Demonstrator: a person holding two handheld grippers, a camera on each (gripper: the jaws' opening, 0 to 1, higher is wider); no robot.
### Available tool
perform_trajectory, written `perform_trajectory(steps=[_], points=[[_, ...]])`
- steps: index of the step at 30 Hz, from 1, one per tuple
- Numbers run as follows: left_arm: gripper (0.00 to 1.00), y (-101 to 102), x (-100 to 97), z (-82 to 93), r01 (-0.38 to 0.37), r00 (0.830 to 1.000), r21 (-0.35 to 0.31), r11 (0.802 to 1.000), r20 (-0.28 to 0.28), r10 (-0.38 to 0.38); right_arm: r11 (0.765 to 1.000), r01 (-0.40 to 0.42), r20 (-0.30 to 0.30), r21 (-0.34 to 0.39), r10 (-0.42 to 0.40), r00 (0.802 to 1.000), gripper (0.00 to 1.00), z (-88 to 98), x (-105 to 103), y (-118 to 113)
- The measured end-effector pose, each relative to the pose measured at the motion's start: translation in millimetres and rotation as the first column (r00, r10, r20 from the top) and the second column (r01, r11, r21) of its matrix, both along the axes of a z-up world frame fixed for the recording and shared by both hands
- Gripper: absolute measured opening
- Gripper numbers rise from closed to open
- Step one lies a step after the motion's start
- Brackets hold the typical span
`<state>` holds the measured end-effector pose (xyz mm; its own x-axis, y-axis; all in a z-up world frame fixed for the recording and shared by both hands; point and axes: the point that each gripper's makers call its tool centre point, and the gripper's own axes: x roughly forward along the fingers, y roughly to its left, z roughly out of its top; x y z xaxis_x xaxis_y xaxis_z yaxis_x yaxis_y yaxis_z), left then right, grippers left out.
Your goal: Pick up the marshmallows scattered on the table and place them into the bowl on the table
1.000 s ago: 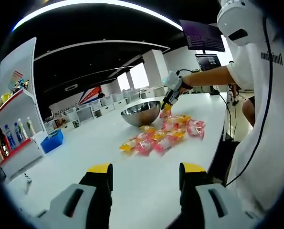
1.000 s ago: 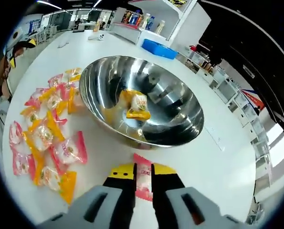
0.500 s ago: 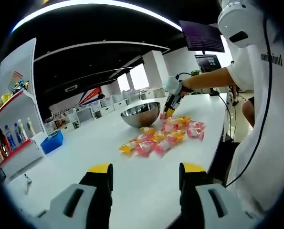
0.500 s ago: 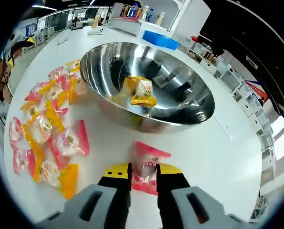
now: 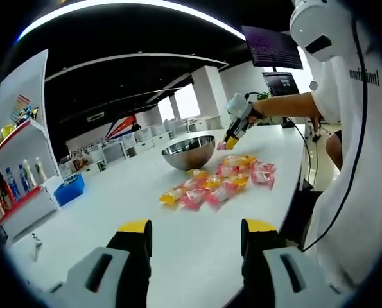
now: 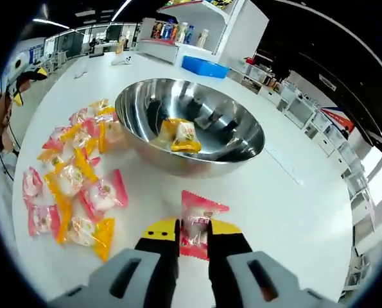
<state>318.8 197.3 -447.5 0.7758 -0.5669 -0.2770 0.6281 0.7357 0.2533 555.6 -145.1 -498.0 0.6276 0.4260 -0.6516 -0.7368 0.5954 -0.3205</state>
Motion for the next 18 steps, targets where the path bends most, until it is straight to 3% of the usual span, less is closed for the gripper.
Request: perform_trajectory(steps=[11,18], points=[[0.56,-4,1.7,2.9,0.016,1.000,0.002,1.000,0.004,-0.016,0.997,0.007,0.095,0.080,-0.014,0.995,0.17,44.8,-13,-8],[0.56,-7,1.6,7.3,0.024,1.000,0.015,1.000,0.009,-0.024,0.993,-0.029,0.166,0.113,0.010,0.986,0.17,75.3,-17,6]])
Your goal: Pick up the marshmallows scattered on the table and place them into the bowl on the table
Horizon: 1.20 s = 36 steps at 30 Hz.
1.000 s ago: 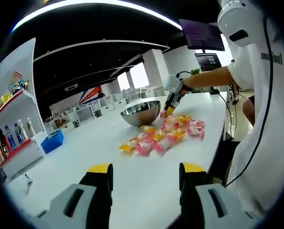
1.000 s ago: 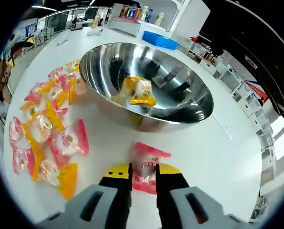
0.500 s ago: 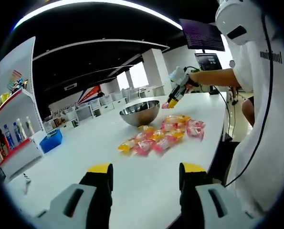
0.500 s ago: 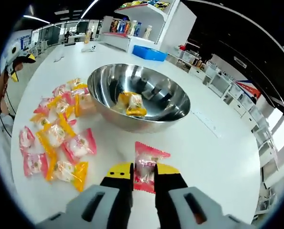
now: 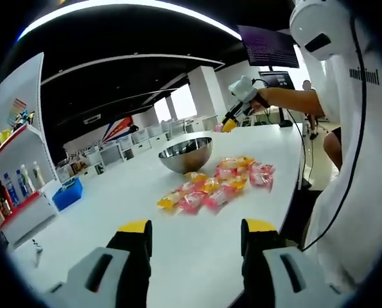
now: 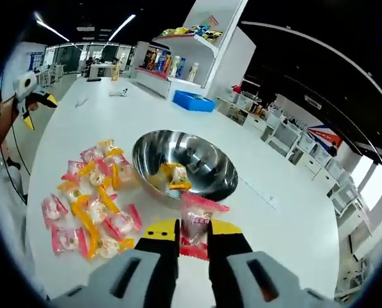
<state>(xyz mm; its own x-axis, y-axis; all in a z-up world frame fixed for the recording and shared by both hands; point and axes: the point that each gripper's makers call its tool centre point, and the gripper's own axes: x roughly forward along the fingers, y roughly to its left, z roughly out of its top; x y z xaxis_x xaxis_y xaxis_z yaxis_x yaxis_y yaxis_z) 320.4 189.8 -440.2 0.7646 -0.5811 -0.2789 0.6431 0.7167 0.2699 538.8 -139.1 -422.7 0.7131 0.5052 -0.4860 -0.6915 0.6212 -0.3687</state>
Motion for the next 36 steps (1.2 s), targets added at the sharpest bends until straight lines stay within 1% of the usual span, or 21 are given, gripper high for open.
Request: perform_trajectory(steps=[8,14,22,27,36], points=[[0.56,-7,0.3,2.9,0.011,1.000,0.006,1.000,0.008,-0.011,0.999,-0.039,0.044,0.003,0.039,0.998,0.17,20.4,-1,14],[0.56,-9,0.4,3.5,0.012,1.000,0.005,1.000,0.009,-0.012,0.999,-0.052,0.071,0.013,0.051,0.996,0.17,32.8,4,22],[0.56,-5,-1.1,5.7,0.002,1.000,0.005,1.000,0.011,-0.002,0.996,-0.083,0.081,0.014,0.082,0.993,0.17,33.8,2,38],[0.56,-5,-3.0,3.1,0.002,1.000,0.009,1.000,0.006,-0.002,0.996,-0.092,0.085,0.011,0.091,0.992,0.17,35.6,7,44],[0.56,0,-1.8,6.9,-0.010,1.000,0.003,1.000,0.013,0.010,0.995,-0.104,0.098,0.010,0.102,0.990,0.17,40.9,20,57]])
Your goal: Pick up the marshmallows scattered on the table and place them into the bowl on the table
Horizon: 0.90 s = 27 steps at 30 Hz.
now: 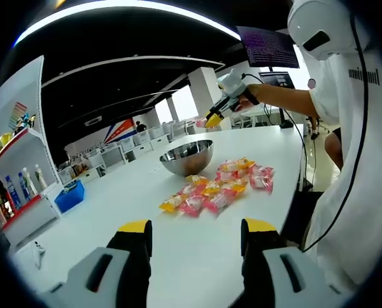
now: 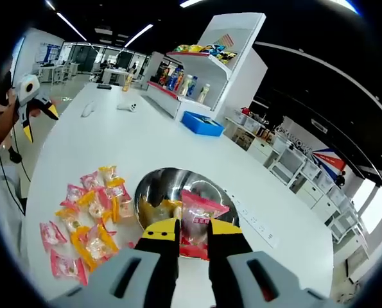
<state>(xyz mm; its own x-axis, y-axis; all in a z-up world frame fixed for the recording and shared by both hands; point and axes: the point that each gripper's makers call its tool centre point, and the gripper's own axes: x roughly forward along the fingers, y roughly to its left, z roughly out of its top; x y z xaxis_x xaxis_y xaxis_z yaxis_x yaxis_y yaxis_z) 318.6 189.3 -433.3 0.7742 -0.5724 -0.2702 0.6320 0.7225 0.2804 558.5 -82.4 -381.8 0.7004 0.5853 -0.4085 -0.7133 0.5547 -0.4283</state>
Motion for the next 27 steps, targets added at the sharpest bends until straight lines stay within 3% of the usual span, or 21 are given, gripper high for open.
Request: perform_trajectory(steps=[17,27], points=[[0.56,11,5.4,-0.8,-0.034,0.999,-0.008,0.999,0.000,0.034,0.999,-0.036,0.008,-0.040,0.037,0.999,0.17,-5.3,12,22],[0.56,10,1.1,-0.5,-0.028,1.000,0.000,1.000,0.001,0.028,1.000,-0.016,-0.008,-0.008,0.016,1.000,0.17,-7.0,24,19]])
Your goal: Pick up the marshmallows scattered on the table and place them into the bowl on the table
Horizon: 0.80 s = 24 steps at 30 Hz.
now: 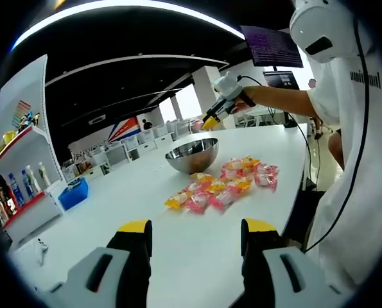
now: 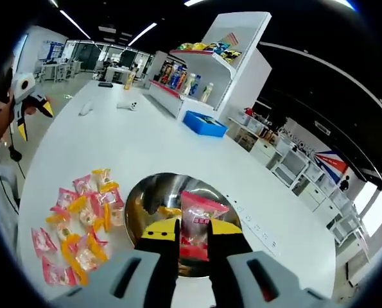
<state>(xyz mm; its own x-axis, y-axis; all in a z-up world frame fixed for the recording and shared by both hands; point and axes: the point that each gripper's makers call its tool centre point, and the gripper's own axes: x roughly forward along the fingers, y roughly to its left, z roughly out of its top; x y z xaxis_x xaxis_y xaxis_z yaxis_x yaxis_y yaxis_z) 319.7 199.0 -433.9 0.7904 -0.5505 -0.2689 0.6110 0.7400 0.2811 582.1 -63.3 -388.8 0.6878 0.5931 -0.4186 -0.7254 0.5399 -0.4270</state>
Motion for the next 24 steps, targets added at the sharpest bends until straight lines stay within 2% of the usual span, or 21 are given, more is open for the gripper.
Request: perform_trajectory(steps=[6,9,13,24], points=[[0.56,-6,0.7,-1.8,0.009,1.000,-0.005,1.000,0.003,-0.009,0.995,0.033,-0.041,0.094,-0.029,0.999,0.17,0.6,15,4],[0.56,-8,-0.3,1.8,0.014,1.000,-0.009,1.000,0.011,-0.014,0.993,0.040,-0.051,0.111,-0.034,0.998,0.17,0.2,18,4],[0.56,-9,0.1,3.1,0.019,1.000,-0.009,1.000,0.014,-0.019,0.992,0.048,-0.060,0.113,-0.041,0.997,0.17,-4.9,20,3],[0.56,-11,-0.9,-5.0,0.023,1.000,-0.014,1.000,-0.005,-0.023,0.997,0.035,-0.128,0.062,-0.027,0.991,0.20,-43.0,17,8]])
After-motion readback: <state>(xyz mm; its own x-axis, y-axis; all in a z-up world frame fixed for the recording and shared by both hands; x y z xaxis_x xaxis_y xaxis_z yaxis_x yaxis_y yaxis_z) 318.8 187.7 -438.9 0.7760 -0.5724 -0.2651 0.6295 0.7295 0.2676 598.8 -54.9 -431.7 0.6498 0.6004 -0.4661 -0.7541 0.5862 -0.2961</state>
